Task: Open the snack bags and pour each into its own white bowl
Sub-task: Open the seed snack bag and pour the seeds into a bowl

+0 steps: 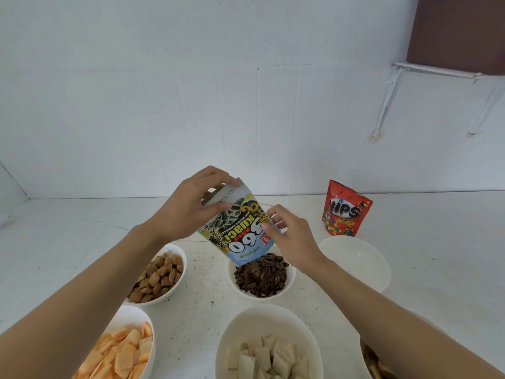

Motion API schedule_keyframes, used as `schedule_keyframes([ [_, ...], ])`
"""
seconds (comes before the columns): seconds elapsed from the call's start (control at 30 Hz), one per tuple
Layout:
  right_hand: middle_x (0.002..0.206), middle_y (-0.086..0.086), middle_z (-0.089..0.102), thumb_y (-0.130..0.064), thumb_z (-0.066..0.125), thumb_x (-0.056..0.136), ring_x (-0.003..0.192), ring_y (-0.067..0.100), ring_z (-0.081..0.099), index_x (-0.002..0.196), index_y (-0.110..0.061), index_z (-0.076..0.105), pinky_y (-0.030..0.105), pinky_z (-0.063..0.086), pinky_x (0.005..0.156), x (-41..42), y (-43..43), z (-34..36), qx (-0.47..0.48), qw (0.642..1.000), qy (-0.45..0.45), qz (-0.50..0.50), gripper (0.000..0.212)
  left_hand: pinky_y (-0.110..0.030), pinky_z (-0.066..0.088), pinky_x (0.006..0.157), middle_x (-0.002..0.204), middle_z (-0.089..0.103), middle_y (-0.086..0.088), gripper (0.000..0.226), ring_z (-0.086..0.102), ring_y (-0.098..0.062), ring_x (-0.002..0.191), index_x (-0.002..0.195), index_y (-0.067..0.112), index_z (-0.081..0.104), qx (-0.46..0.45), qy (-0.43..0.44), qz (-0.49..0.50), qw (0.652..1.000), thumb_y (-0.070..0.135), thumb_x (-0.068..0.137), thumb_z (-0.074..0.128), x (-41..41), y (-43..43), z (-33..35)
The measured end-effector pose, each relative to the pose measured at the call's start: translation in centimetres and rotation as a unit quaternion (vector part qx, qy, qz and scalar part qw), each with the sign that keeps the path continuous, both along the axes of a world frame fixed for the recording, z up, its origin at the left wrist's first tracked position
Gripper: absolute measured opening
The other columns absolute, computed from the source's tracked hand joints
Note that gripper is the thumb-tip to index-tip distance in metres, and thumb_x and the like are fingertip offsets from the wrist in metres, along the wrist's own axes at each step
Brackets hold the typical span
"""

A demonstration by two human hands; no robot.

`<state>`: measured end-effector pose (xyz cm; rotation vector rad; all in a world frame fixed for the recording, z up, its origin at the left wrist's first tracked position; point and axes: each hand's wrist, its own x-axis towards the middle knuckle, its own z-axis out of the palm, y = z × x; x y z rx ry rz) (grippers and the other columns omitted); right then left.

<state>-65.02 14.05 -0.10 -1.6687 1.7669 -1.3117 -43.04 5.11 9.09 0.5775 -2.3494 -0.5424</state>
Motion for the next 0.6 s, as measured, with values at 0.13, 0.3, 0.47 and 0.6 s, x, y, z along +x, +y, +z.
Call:
schedule_keyframes([
  [0.13, 0.09, -0.004, 0.067, -0.022, 0.056, 0.1, 0.085, 0.01, 0.065, 0.097, -0.021, 0.053, 0.027, 0.055, 0.07, -0.1, 0.1, -1.2, 0.028, 0.999, 0.018, -0.004, 0.005, -0.029, 0.059, 0.073, 0.105, 0.064, 0.003, 0.013, 0.065, -0.011, 0.097, 0.097, 0.017, 0.069, 0.007, 0.036, 0.022, 0.999, 0.017, 0.086, 0.077, -0.8, 0.2, -0.8],
  [0.3, 0.094, 0.006, 0.07, -0.013, 0.051, 0.102, 0.086, 0.015, 0.068, 0.091, -0.021, 0.048, 0.014, 0.048, 0.057, -0.6, 0.6, -2.6, 0.04, 0.999, -0.006, -0.02, 0.014, -0.037, 0.057, 0.08, 0.118, 0.064, 0.011, 0.028, 0.062, -0.012, 0.108, 0.113, 0.023, 0.065, 0.02, -0.026, 0.003, 0.999, 0.024, 0.088, 0.076, -0.8, -0.1, -2.6],
  [0.47, 0.089, 0.009, 0.071, -0.011, 0.049, 0.102, 0.083, 0.022, 0.068, 0.09, -0.019, 0.044, 0.03, 0.048, 0.06, -1.1, 0.5, -3.1, 0.047, 0.997, -0.037, -0.038, 0.015, -0.028, 0.06, 0.078, 0.128, 0.058, 0.011, 0.052, 0.063, -0.012, 0.112, 0.134, 0.033, 0.049, 0.066, -0.031, -0.01, 0.997, 0.027, 0.089, 0.074, -0.5, 0.1, -2.8],
  [0.6, 0.091, 0.009, 0.072, -0.009, 0.051, 0.101, 0.087, 0.024, 0.069, 0.092, -0.02, 0.048, 0.036, 0.053, 0.065, -1.3, 0.5, -2.9, 0.03, 0.996, -0.063, -0.054, 0.014, -0.033, 0.061, 0.079, 0.11, 0.072, 0.007, 0.053, 0.073, -0.013, 0.093, 0.134, 0.032, 0.052, 0.189, 0.047, 0.04, 0.98, 0.039, 0.086, 0.073, -1.4, 0.4, -2.3],
])
